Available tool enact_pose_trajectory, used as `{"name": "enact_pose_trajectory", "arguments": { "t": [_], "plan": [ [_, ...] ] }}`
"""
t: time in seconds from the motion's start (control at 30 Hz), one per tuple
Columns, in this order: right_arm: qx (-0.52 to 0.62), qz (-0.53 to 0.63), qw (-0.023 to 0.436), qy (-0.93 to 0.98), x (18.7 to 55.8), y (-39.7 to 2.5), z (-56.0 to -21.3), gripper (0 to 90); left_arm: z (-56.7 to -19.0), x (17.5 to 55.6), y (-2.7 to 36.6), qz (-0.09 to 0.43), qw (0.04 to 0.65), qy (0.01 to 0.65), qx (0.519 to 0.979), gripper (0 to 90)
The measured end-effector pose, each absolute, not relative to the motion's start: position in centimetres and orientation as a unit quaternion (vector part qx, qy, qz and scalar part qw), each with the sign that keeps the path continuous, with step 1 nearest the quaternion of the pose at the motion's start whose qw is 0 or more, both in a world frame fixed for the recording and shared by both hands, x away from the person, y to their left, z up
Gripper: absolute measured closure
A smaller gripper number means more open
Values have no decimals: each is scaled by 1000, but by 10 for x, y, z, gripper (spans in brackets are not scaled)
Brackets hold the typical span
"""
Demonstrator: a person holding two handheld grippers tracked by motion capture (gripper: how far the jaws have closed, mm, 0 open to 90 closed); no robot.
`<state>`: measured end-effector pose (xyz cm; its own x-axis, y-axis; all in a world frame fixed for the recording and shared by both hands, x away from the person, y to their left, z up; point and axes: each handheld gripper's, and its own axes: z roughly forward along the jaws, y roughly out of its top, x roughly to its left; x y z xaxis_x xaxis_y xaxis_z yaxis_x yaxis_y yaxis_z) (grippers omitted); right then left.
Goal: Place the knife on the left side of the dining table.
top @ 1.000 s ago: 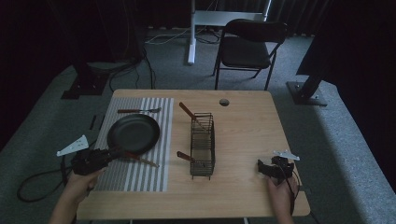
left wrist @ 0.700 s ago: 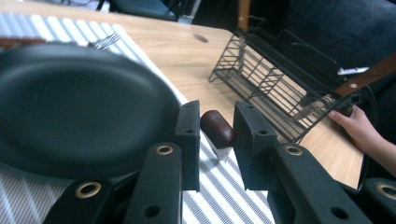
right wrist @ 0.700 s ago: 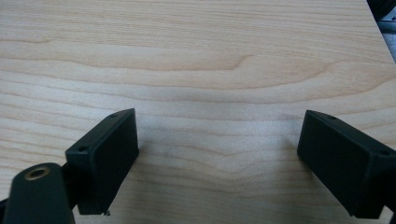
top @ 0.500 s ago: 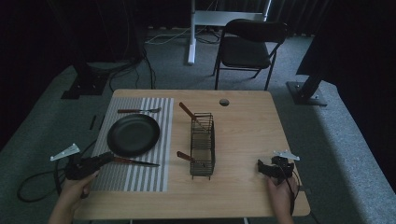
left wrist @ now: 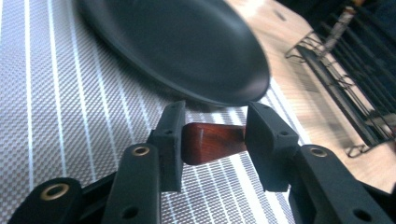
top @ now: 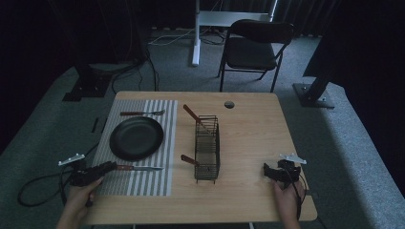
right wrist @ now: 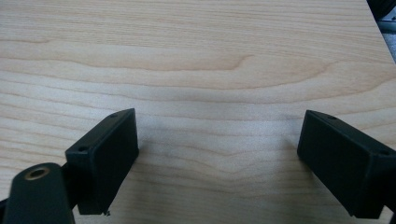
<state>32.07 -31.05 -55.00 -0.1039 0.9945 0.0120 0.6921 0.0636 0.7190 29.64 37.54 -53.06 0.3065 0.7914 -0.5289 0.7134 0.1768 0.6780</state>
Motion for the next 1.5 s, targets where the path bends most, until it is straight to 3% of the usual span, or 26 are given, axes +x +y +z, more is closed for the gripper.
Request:
{"name": "enact_pose_trajectory", "arguments": {
  "t": [0.33, 0.6, 0.77, 1.03, 1.1, 1.2, 1.3, 1.33, 1.5],
  "plan": [
    [618, 294, 257, 682, 321, -310, -550, 114, -537, 303, 359, 92, 420, 618, 658, 424],
    [618, 294, 257, 682, 321, -310, -550, 115, -534, 305, 341, 165, 350, 618, 685, 389],
    [618, 294, 257, 682, 321, -310, -550, 115, -533, 301, 336, 194, 339, 614, 686, 376],
    [618, 294, 257, 682, 321, -310, -550, 114, -526, 287, 332, 210, 346, 609, 682, 190],
    [618, 294, 257, 682, 321, -310, -550, 114, -526, 280, 329, 221, 344, 606, 682, 189],
    [618, 294, 257, 682, 321, -310, -550, 114, -527, 275, 327, 220, 338, 602, 689, 107],
    [618, 294, 257, 682, 321, -310, -550, 114, -529, 269, 324, 229, 334, 597, 693, 104],
    [618, 294, 257, 682, 321, -311, -550, 114, -530, 268, 323, 227, 333, 595, 695, 7],
    [618, 294, 257, 682, 321, -311, -550, 115, -531, 257, 323, 264, 336, 595, 681, 7]
  ]
}}
